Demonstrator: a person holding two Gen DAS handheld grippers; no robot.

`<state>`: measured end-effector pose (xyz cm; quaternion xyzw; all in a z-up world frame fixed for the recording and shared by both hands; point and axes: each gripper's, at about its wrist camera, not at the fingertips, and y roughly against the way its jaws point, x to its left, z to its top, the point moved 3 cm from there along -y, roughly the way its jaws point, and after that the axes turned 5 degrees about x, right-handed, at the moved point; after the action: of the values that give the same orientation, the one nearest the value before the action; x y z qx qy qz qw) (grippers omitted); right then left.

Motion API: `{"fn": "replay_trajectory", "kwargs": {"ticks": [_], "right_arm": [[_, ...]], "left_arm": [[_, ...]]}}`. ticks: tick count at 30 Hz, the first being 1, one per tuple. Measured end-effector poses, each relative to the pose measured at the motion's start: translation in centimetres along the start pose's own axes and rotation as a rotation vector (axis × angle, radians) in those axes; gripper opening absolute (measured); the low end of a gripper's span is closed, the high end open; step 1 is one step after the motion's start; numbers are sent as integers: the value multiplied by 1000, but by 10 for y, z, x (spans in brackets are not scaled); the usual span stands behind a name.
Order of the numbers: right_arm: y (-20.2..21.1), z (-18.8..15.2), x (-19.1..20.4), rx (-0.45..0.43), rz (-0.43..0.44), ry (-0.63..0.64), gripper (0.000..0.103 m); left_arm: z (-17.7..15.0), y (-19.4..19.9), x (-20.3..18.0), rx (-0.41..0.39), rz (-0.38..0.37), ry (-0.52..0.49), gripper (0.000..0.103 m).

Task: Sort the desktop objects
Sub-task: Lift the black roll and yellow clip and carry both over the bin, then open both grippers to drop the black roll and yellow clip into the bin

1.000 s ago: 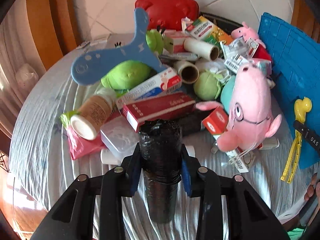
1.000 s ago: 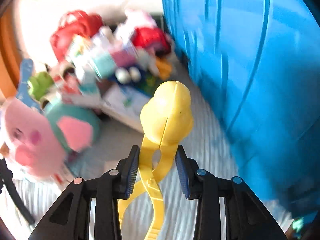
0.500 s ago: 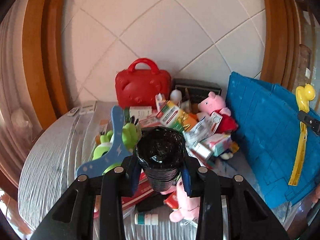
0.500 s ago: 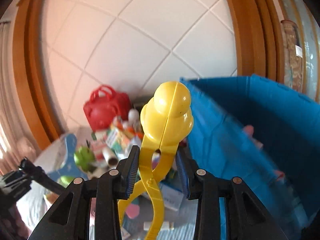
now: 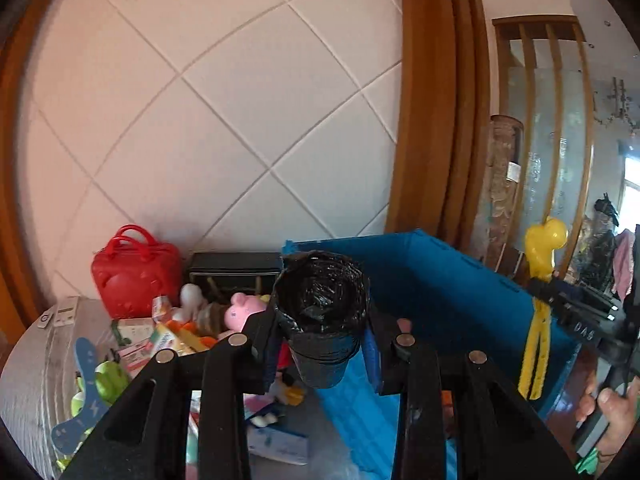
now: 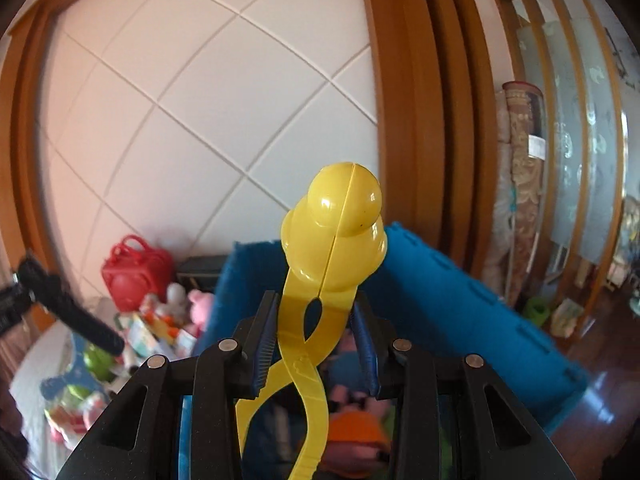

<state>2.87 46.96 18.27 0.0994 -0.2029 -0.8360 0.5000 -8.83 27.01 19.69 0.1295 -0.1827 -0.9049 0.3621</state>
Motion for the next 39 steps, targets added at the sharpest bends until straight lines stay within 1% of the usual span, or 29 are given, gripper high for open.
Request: {"fn": "replay_trajectory", "kwargs": {"ticks": [1,3,5,8,9,12,16,19,20,21,23,27,31,32,33,35,37,39], "right_arm": [[-1,2,-17,16,-12,18,36],[-7,-3,-39,31,-36,46,36],[-17,-9,-60,51,-55,75,36],[-34,-16,-86,87,-64,118,36],[-40,-19,-93,100,-63,130,36],[-61,-33,-115,149,-61,159,36],[-83,-49,-129,208,-53,183,36],[-96,-59,-133,255,-63,205,36],[-97,-61,-134,269,-42,200,36],[-97,-60,-135,266,-29,197,36],[-98,-61,-136,276,-49,215,36],[-99,-63,-134,284,-46,237,36],[-100,-63,-141,300,-22,200,36],[-100,-63,-142,302,-20,193,36],[-100,-63,-143,304,-20,188,36],[-100,-63,-143,305,-32,186,36],[-99,-62,-143,303,-45,187,36],[-98,-61,-144,294,-65,186,42]], "left_arm": [[6,-8,-18,13,-23,-2,33],[15,-22,-50,35,-63,-11,33],[17,-39,-84,68,-81,-42,33],[12,-69,-126,150,-90,-91,33],[8,-81,-139,191,-94,-105,33],[-10,-106,-160,285,-90,-130,33],[-35,-137,-179,421,-67,-165,33],[-51,-151,-180,492,-48,-189,33],[-54,-154,-182,506,-40,-191,33],[-55,-157,-181,516,-35,-190,33],[-60,-160,-182,524,-29,-190,33],[-63,-162,-182,531,1,-203,33],[-64,-163,-178,532,52,-212,35],[-63,-161,-177,528,56,-211,40],[-63,-161,-177,526,62,-211,49],[-63,-161,-177,522,72,-217,59],[-63,-160,-179,510,80,-227,61],[-63,-159,-180,503,85,-237,65]]}}
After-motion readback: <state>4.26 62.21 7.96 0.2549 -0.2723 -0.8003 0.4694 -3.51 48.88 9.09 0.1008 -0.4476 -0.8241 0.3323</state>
